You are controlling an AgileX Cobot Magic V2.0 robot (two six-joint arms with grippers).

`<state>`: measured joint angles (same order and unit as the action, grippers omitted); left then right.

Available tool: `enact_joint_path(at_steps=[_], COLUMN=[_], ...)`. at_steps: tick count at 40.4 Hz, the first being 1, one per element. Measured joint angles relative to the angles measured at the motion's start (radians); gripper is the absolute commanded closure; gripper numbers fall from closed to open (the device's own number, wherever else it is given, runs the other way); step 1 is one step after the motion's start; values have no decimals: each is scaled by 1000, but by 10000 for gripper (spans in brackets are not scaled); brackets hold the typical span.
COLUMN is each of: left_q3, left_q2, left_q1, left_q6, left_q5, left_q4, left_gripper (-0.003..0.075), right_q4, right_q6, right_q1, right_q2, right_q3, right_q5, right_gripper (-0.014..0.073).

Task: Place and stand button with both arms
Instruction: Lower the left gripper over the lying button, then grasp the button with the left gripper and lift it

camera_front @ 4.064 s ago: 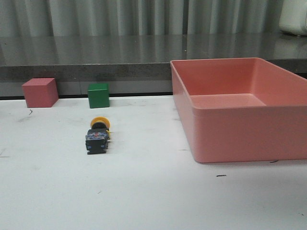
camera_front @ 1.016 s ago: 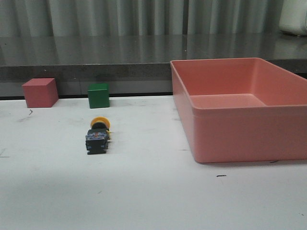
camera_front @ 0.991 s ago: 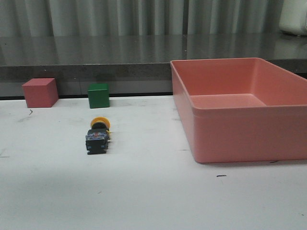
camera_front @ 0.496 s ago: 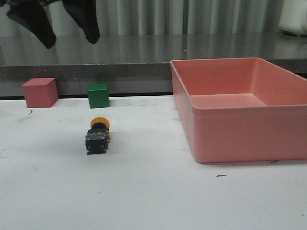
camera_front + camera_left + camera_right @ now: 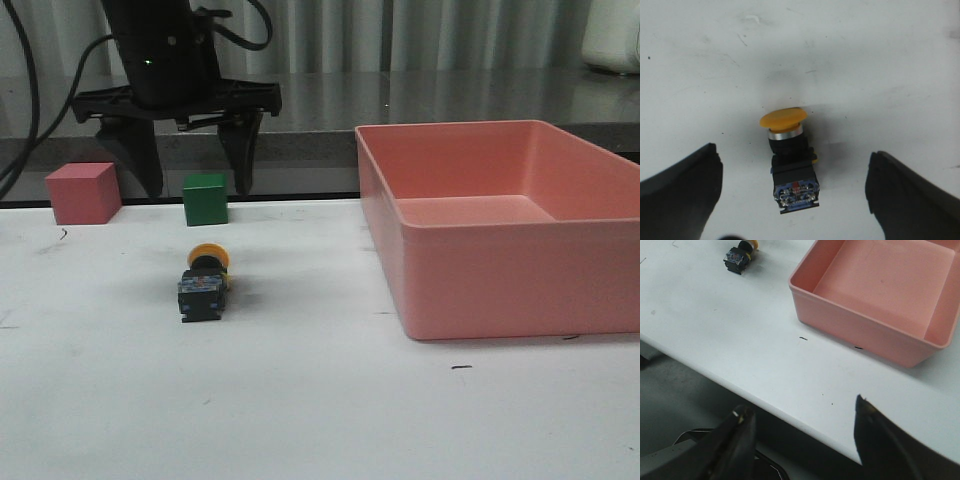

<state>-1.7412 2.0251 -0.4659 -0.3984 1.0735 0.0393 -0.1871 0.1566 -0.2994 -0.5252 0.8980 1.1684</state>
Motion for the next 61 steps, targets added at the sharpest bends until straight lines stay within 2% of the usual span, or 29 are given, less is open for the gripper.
enact_joint_path(at_steps=[19,29,53,57,61], left_q3=[-36,-40,-40,-40,-40], left_q2=[131,189,200,200,201], left_q1=[-2,-2,-2,-2,-2], left_q6=[-70,-98,-129,-129,-130], left_q5=[-2,-58,-54,-67,-72], left_q4=[28,36,34,20,9], left_gripper=[153,153,157,187,253], right_q4=[0,0,0,0,0], right_q6=[0,0,0,0,0], right_q1=[0,0,0,0,0], right_q2=[0,0,0,0,0], right_q3=[0,0,0,0,0], right_q5=[2,2,2,2,2], right_gripper=[138,138,138,138,138])
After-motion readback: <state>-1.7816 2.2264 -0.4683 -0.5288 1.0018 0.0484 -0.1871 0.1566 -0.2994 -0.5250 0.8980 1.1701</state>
